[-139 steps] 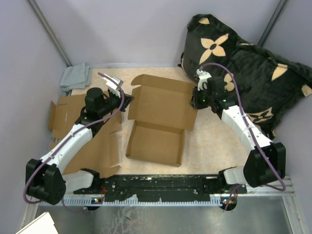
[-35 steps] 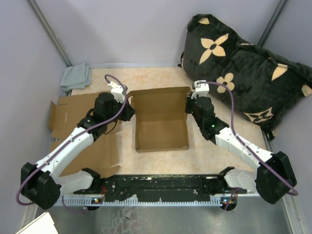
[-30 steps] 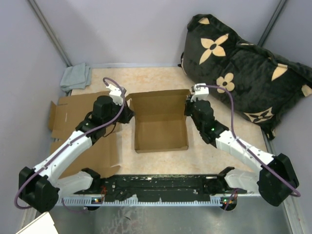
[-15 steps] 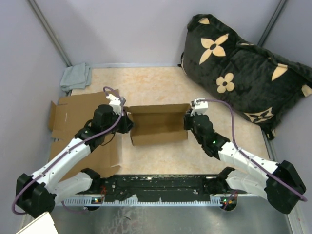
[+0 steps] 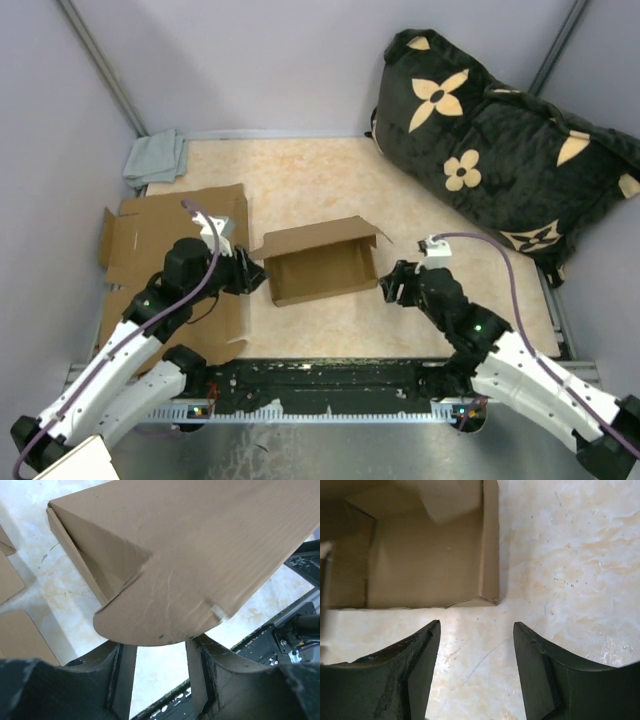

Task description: Fold the paper box

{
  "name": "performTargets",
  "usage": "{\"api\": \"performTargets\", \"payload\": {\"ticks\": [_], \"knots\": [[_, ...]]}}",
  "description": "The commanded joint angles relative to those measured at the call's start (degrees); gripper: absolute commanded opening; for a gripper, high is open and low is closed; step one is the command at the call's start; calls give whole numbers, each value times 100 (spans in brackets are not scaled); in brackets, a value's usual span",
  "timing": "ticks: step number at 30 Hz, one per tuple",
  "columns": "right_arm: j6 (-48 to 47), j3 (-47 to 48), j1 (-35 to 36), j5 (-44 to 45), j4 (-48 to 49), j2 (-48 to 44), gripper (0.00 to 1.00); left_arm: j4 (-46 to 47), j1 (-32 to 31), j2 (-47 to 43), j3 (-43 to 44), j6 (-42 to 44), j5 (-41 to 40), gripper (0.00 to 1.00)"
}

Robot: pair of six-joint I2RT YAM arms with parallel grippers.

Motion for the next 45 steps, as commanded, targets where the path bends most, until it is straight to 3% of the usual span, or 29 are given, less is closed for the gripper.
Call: {"api": "performTargets", "payload": {"ticks": [1,7,12,16,22,28,36,45], "knots": [[479,120,60,61,-963,-1173,61,-612,-35,-700,-34,-241,76,49],[534,446,61,247,-1387,-1922,61,-1312,-35,-1321,413,-530,-67,49],[431,1056,60,401,-1332,-1442,61,-1374,-38,-1402,790,-696,-345,51],[313,1556,60,572,-1125,-849,66,-766,-33,-1204,536,-743,-385,56],[-262,1822,-13,439,-220,845,76,55,-43,358,33,-672,52,57],[-357,1880,-935,-668,713,2635,80,377,-51,1844,10,-660,-421,58],[-800,1940,-1049,-1058,1310,3973,81,940,-51,3051,260,-423,-660,59],[-1122,2083,-1424,-1600,1592,4951,76,1322,-51,4712,1397,-120,-448,57]]}}
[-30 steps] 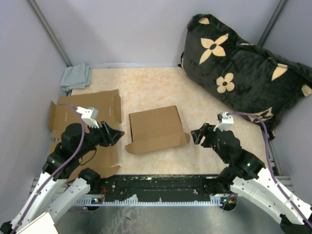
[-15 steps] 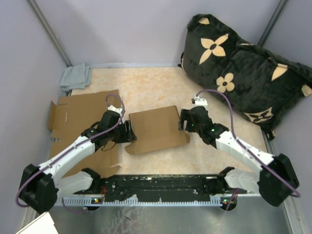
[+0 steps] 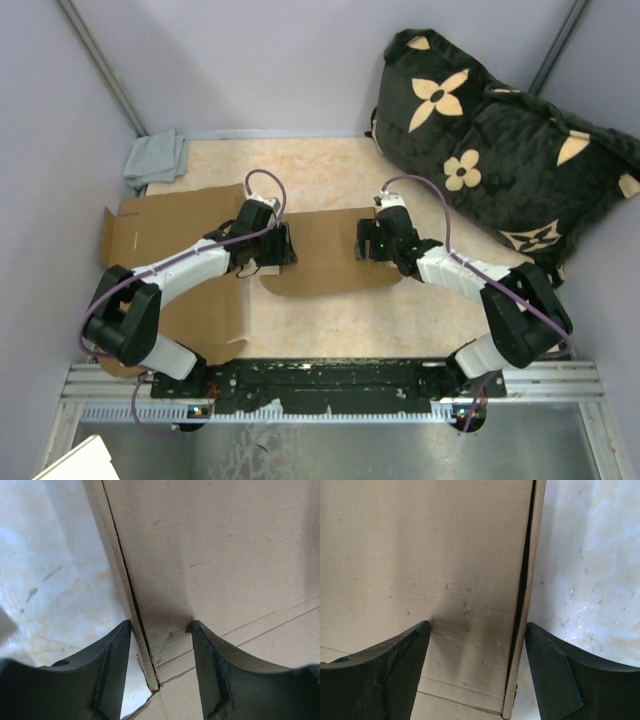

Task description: Fold the paper box

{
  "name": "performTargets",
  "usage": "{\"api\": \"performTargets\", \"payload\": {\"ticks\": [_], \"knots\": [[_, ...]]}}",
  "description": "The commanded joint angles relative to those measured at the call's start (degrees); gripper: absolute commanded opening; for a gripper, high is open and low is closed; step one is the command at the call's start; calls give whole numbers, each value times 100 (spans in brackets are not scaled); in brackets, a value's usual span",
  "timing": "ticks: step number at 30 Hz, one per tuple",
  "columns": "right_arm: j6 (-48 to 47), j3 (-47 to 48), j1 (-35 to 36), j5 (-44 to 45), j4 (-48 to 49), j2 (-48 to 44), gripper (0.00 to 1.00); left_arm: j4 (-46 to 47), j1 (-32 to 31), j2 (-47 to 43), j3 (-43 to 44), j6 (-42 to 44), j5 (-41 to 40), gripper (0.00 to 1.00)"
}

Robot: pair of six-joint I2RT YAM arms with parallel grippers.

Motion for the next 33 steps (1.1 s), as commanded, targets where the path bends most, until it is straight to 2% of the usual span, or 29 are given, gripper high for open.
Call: {"api": "performTargets", "payload": {"ticks": [1,7,12,15,16,17,18,20,21,24,27,29,33], "knots": [[-248,87,-183,-408,236,354,76,303,-25,581,494,299,14,57],[-243,513,-274,4,-12,424,77,64,-25,1045,1312,564,-190,60],[73,884,-281,1054,-802,-348,77,-649,-15,752,1724,702,-1401,60],[186,1077,-281,1185,-1269,-1022,77,-1277,-15,314,1875,418,-2138,61],[95,1028,-278,1016,-1251,-1297,79,-1306,-15,111,1780,279,-2202,78],[7,838,-282,811,-1109,-1590,86,-1148,-16,-154,1579,242,-2106,98],[-54,604,-283,537,-942,-1954,97,-885,-15,-426,1271,233,-1892,100],[-19,115,-283,-29,-705,-2368,99,-70,-15,-1008,517,379,-1139,99],[152,-16,-283,-166,-799,-2445,98,350,-22,-1287,128,477,-845,94],[489,-375,-272,-375,-1086,-2417,84,1093,-35,-1729,-664,376,-462,82],[630,-670,-257,-382,-1019,-2296,82,1027,-52,-1537,-785,464,-313,81],[641,-723,-240,-382,-1005,-2247,84,669,-106,-1286,-620,456,-336,80],[551,-688,-225,-368,-1030,-2183,94,340,-269,-963,-390,519,-663,80]]}}
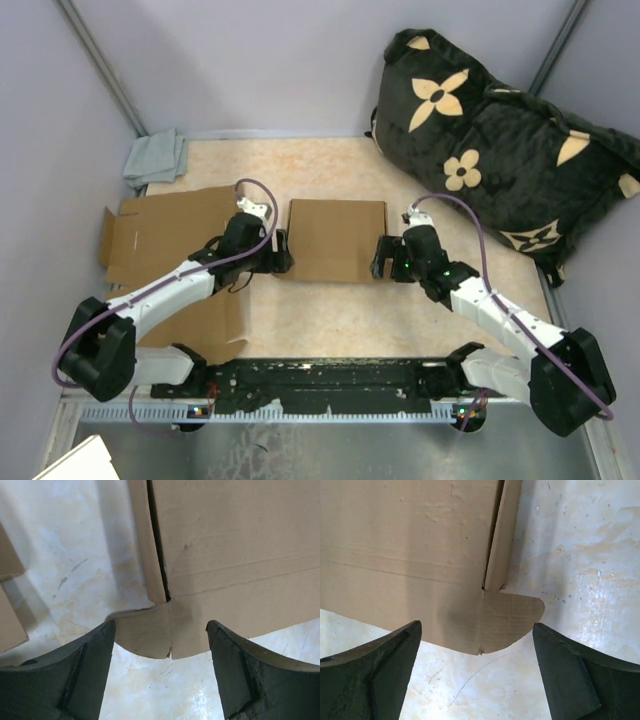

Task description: Fold the paper box

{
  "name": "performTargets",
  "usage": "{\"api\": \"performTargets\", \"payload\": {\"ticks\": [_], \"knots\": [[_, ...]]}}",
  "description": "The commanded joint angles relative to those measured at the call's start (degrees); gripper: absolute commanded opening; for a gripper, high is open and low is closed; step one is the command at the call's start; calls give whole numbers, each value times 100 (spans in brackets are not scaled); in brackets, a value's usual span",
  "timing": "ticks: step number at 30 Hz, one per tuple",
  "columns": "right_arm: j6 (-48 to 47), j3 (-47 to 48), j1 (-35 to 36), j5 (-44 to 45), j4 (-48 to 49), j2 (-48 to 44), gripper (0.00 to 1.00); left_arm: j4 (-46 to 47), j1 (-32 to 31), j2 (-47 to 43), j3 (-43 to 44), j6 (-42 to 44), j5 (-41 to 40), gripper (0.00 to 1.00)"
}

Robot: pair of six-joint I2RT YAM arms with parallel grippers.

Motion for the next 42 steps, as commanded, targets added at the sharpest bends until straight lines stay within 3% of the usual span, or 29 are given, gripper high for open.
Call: {"api": "performTargets", "payload": {"ticks": [1,11,25,33,42], "knots": [[-17,229,54,-114,199,-15,95,-125,-176,159,288,107,-103,80],[-163,441,154,-176,183,725,93,-241,-347,168,273,96,-90,77],[-486,398,197,-124,367,692,91,-174,-414,387,193,161,-61,74],[-377,476,289,-845,107,794,79,-184,-422,368,278,235,611,62],[-296,555,358,-827,-235,424,76,-525,-422,-5,403,154,955,57]]}}
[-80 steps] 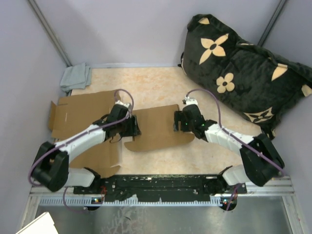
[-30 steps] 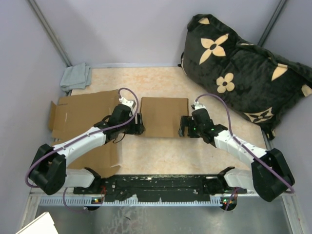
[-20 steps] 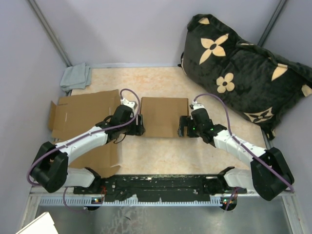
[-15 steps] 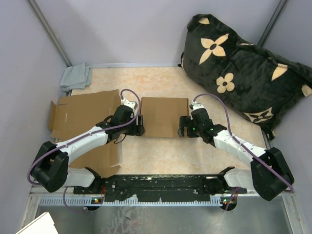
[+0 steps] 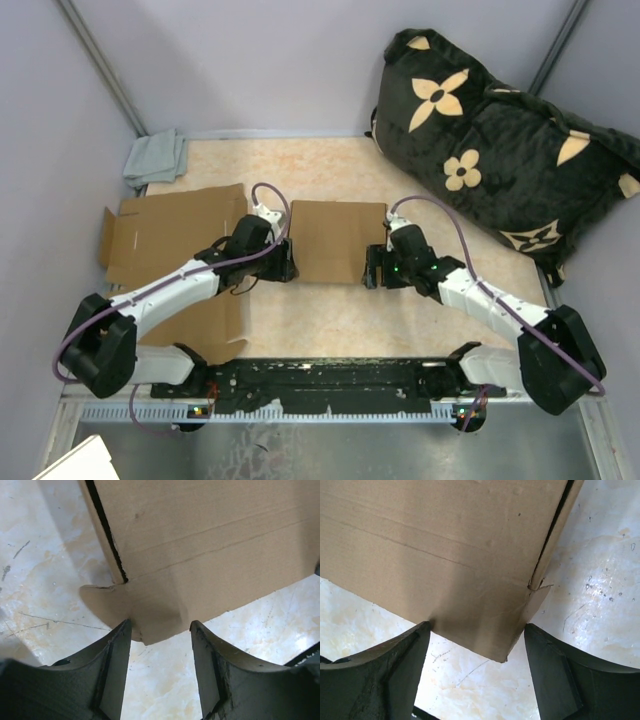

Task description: Fold the paper box

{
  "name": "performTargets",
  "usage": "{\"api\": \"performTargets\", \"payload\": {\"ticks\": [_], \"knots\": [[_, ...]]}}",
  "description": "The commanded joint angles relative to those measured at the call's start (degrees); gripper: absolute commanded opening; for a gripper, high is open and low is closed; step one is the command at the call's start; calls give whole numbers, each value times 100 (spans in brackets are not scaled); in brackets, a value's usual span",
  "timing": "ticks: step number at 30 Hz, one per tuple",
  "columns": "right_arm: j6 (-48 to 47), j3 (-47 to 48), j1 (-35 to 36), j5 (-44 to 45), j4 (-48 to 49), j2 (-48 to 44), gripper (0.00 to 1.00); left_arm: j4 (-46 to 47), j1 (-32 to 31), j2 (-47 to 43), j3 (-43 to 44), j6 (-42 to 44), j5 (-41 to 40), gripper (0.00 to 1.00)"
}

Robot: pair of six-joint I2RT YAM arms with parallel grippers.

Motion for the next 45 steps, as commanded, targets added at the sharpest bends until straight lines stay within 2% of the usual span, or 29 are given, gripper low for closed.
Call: {"api": "performTargets", "payload": {"ticks": [1,7,11,15,18,21,28,33,45], "knots": [[65,387,58,-107,-115,-310,76,-109,-47,-353,217,-10,366,56],[91,515,63,-190,-150,-342,72,-98,-44,-573,246,-51,679,55],[96,514,58,-117,-154,-326,72,-168,-44,-558,217,54,388,55],[136,497,60,373,-278,-336,86,-722,-44,-484,358,48,-904,67],[157,484,59,592,-262,-252,87,-756,-44,-392,355,-33,-1540,74],[157,475,58,566,-113,-106,87,-424,-44,-142,243,-43,-1847,75],[149,465,58,176,166,204,84,21,-45,403,244,8,-1247,75],[127,424,61,-18,208,192,79,227,-44,295,67,107,-796,71],[61,247,63,-490,284,-77,76,368,-44,57,-171,191,12,59]]}}
